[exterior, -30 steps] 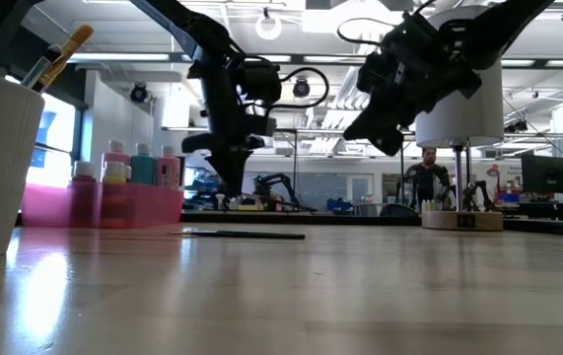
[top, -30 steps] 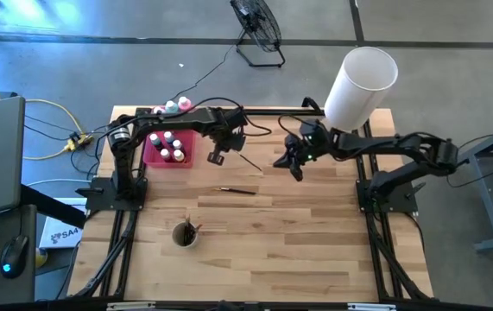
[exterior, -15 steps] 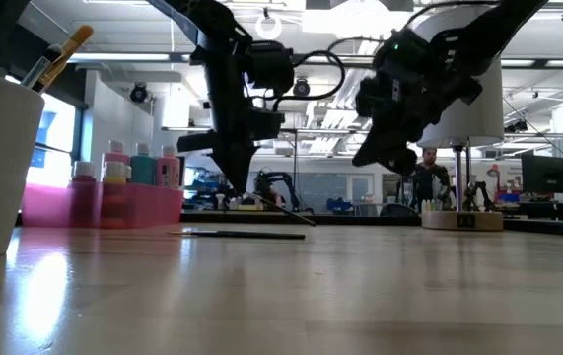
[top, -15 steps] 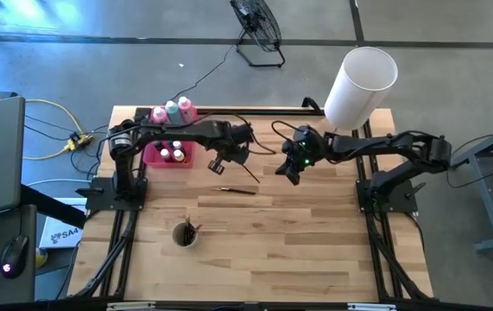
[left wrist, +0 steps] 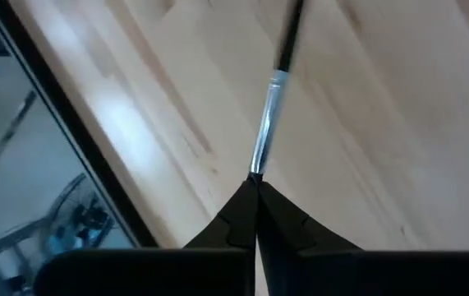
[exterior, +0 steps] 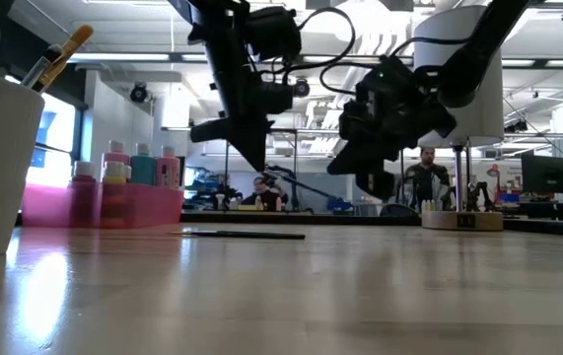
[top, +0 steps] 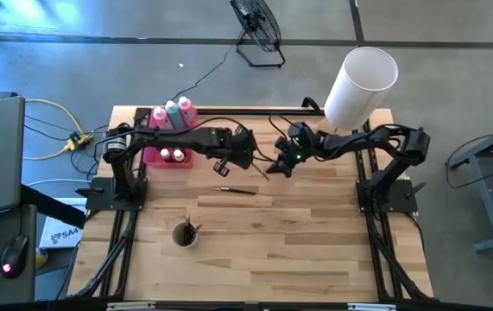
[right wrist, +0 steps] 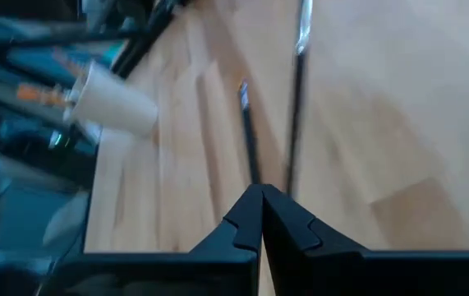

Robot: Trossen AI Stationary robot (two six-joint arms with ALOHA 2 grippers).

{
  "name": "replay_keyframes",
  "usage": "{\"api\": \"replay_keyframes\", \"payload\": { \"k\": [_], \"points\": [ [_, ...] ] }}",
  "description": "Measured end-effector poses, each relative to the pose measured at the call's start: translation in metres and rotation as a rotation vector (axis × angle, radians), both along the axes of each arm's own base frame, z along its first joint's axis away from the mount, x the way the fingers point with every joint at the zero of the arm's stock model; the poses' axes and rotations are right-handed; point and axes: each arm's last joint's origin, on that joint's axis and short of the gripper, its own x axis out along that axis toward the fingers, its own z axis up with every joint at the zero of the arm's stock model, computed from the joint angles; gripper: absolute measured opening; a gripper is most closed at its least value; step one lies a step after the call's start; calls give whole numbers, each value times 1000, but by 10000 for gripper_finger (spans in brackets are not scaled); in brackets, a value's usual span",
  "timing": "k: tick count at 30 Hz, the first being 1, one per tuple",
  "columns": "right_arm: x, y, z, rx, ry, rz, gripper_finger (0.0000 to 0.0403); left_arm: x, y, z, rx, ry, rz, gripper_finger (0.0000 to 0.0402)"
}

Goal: Pick & Place Paint Supplies
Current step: Put the silver paintbrush into the light brown cup

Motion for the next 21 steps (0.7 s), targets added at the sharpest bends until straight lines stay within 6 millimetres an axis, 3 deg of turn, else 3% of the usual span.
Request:
{"api": "replay_keyframes", "payload": {
  "k": [6,15,21],
  "points": [
    [-1,-6,3,2,-35,-10,18,3,-8,1,53,8,-23,0],
    [3,-5,5,-49,-47,-61,149,5,-13,4,58,-25,-24,0],
    [9,9,5,-49,-40,-57,190,9,-19,6,59,-63,-35,0]
  ]
}}
